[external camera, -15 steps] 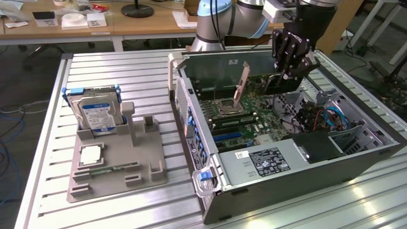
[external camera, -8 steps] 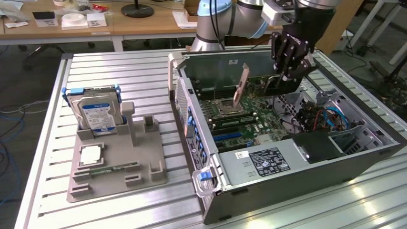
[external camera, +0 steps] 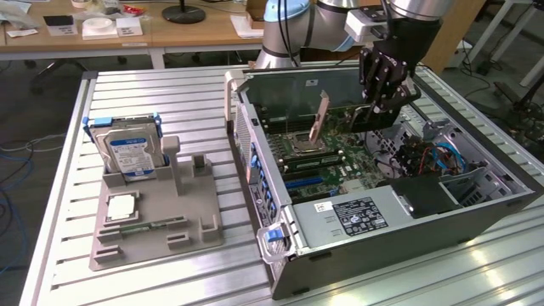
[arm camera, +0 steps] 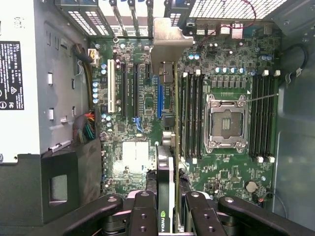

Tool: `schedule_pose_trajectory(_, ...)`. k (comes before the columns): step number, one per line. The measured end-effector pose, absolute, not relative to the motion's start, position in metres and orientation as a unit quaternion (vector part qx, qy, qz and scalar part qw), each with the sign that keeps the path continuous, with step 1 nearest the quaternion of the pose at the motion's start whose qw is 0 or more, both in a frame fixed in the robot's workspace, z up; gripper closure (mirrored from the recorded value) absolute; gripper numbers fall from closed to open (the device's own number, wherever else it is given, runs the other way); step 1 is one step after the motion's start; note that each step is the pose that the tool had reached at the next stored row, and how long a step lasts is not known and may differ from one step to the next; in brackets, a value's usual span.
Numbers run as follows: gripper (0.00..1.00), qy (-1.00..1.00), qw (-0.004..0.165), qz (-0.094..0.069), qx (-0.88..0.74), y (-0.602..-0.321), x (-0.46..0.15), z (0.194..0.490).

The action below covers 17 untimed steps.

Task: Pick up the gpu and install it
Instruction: 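Insert the gpu into the slot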

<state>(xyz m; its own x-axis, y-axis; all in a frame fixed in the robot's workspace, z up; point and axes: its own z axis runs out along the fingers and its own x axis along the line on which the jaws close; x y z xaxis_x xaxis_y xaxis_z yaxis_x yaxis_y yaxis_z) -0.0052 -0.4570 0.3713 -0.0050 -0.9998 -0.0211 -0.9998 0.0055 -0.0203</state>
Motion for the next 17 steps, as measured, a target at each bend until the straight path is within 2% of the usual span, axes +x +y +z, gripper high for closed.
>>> schedule_pose_trajectory(17, 0.73, 0.709, 0.015, 0.000, -0.705, -0.4570, -0.0089, 0.3690)
